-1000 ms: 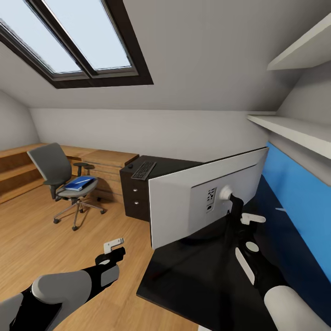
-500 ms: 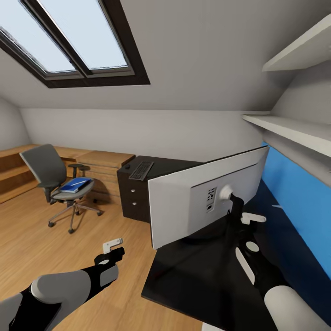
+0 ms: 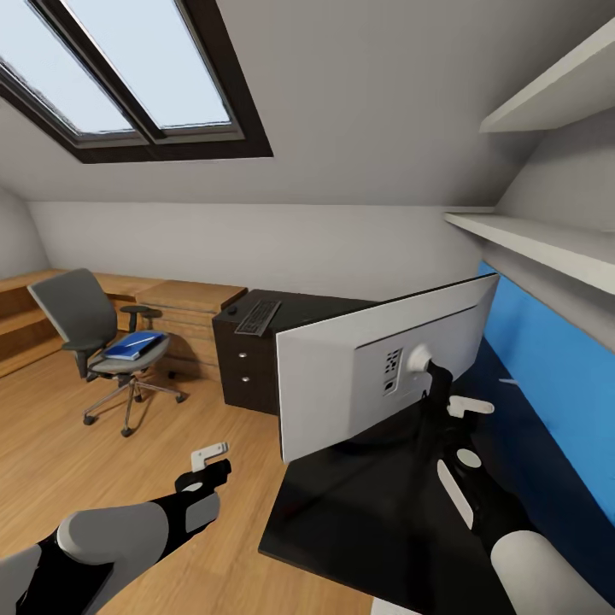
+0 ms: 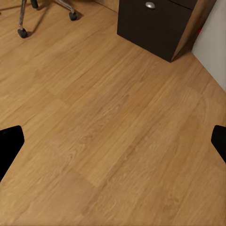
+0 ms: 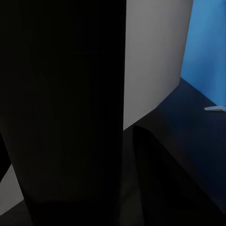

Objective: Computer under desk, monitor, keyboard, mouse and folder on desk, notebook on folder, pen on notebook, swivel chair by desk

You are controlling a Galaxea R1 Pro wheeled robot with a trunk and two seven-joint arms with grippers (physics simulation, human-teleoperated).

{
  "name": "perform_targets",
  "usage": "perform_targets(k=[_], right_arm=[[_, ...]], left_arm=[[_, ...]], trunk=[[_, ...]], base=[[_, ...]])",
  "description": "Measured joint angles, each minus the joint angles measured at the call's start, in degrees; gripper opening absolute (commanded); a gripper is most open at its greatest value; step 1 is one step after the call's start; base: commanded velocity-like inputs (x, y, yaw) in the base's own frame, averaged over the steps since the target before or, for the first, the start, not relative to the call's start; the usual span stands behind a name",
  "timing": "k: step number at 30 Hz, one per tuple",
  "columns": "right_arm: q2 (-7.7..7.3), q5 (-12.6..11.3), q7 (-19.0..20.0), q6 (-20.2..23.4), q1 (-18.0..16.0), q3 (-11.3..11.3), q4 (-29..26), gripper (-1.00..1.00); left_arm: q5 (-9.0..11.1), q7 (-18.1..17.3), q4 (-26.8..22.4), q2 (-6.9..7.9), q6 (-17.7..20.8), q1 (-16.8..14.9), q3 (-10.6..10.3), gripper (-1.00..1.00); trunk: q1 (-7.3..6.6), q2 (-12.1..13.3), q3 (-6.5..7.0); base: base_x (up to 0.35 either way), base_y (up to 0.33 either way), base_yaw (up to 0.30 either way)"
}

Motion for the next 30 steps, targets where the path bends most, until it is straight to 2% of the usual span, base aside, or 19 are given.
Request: perform_targets(k=[5, 8, 12, 15, 30], right_arm=[[-0.02, 0.05, -0.03, 0.0, -0.01, -0.07, 0.02, -1.0], [-0.07, 1.02, -0.25, -0.15, -0.02, -0.66, -0.1, -1.0], [0.04, 1.07, -0.41, -0.26, -0.02, -0.84, 0.08, -1.0], [0.09, 1.03, -0.77, -0.38, -0.02, -0.04, -0.2, -1.0], [0.06, 0.67, -0.79, -0.27, 0.01, 0.0, -0.13, -1.0]], left_arm=[[-0.01, 0.01, 0.03, -0.01, 0.0, -0.02, 0.02, 1.0], [-0.03, 0.04, 0.04, 0.0, -0.01, -0.01, 0.04, 1.0], [-0.02, 0.03, 0.04, 0.03, -0.01, -0.03, 0.03, 1.0], [-0.03, 0.02, 0.02, 0.03, -0.01, 0.0, 0.04, 1.0], [0.01, 0.0, 0.06, 0.03, -0.1, 0.0, 0.0, 1.0]], trunk=[[0.0, 0.0, 0.0], [0.0, -0.01, 0.0], [0.0, 0.0, 0.0], [0.0, 0.0, 0.0], [0.0, 0.0, 0.0]], base=[[0.0, 0.031, 0.0], [0.0, 0.209, 0.0], [0.0, 0.202, 0.0], [0.0, 0.036, 0.0], [0.0, 0.004, -0.019]])
